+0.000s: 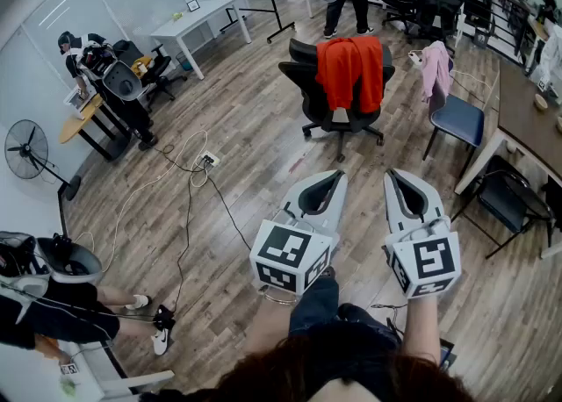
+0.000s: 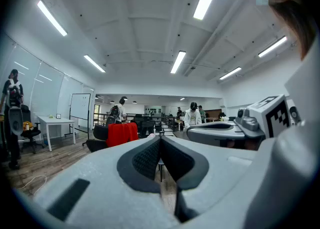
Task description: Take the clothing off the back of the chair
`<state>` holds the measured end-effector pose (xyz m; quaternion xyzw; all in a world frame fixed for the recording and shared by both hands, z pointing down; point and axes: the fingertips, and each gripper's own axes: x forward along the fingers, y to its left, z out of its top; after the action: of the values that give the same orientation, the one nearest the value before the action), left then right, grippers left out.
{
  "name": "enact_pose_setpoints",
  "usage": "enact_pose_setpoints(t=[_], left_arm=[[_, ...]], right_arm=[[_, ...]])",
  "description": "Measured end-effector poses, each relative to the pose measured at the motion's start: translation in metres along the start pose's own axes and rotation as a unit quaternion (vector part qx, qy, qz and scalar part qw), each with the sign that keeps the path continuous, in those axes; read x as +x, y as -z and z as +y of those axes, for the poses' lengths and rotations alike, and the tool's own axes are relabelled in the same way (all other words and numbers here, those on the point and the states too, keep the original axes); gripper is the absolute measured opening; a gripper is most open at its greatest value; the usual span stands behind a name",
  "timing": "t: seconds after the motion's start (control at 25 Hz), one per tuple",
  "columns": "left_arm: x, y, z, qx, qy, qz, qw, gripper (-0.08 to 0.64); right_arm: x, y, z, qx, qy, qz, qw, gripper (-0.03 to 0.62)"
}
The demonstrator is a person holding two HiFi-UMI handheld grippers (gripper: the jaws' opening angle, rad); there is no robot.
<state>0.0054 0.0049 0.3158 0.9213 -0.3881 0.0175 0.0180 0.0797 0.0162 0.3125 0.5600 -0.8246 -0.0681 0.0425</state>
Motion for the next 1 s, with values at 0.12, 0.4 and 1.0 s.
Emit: enact_pose_setpoints(t=[0.12,0.4,1.0], left_arm=[[0.002,-0.001,0.008,0.001,0.002,-0.002,1.0,0.015],[0.021,-0.001,0.039,-0.005,0.006,0.001,1.0,0.015],[0.078,0.007,0.114,-0.021,0.02,-0.001,0.9996,0.015]], right_arm=[[0.008,0.0,0.003,0.0,-0.003,0.002,1.0,-0.005],[0.043,0.0,-0.002,0.008,0.004,-0.008,1.0,-0.005],[0.133,0.012,-0.022,0.041,0.009,-0.01,0.999,-0.003]])
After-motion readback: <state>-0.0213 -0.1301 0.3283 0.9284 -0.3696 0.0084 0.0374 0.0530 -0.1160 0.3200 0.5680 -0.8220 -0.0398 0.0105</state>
